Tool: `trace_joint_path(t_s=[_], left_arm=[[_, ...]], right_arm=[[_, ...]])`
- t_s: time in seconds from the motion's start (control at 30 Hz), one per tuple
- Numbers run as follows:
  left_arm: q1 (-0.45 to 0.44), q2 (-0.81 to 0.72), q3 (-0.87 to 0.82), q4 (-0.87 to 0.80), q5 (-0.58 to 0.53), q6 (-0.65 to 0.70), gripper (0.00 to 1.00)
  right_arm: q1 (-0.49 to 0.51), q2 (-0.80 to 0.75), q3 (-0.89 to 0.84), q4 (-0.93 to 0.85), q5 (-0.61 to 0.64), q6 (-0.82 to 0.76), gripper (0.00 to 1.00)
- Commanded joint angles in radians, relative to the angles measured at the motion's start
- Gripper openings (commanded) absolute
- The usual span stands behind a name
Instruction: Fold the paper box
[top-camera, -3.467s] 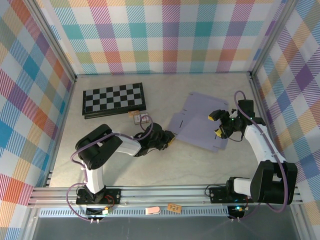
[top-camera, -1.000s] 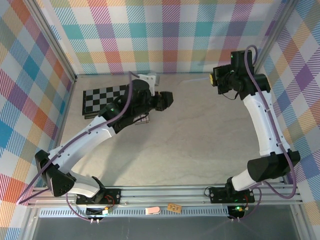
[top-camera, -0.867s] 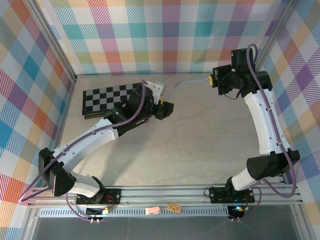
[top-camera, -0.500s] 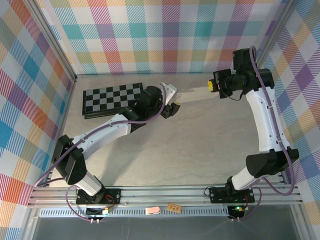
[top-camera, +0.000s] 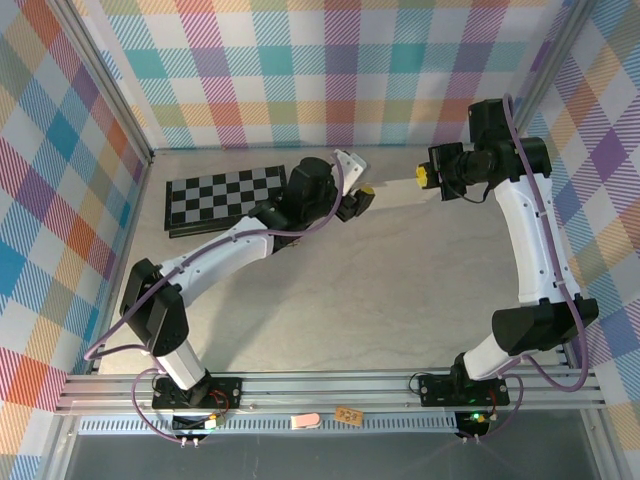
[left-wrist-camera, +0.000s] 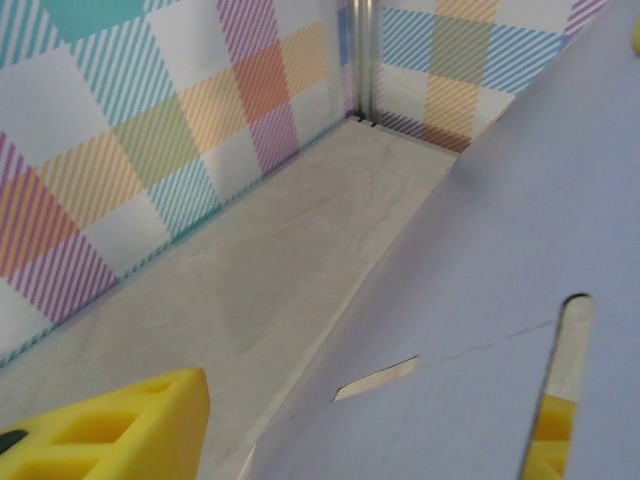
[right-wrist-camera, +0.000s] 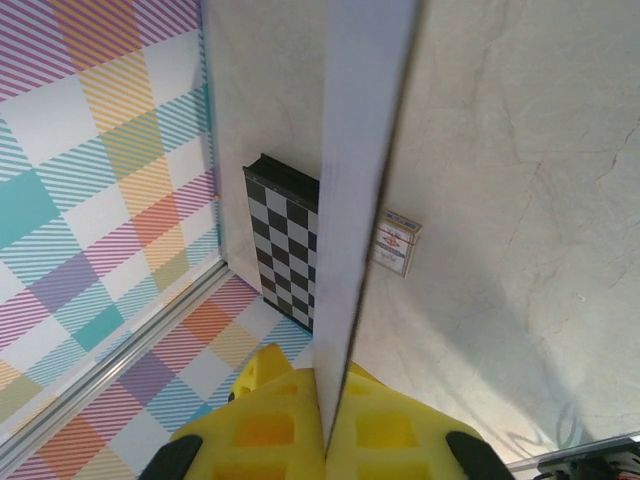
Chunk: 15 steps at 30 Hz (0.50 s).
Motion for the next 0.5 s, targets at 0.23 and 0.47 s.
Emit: trace_joint_path(t_s=[0.23,0.47], left_arm=[[0.009,0.021,0.069,-0.017,0.138,-0.001,0.0],[0.085,0.006,0.211,-0.302,0.293,-0.316,0.0]], right_arm=[[-0.037,-0.025,0.015,0.036,-0.042,-0.013,0.11],[-0.059,-0.084,0.057,0.141,0.043,-0.095,0.69]])
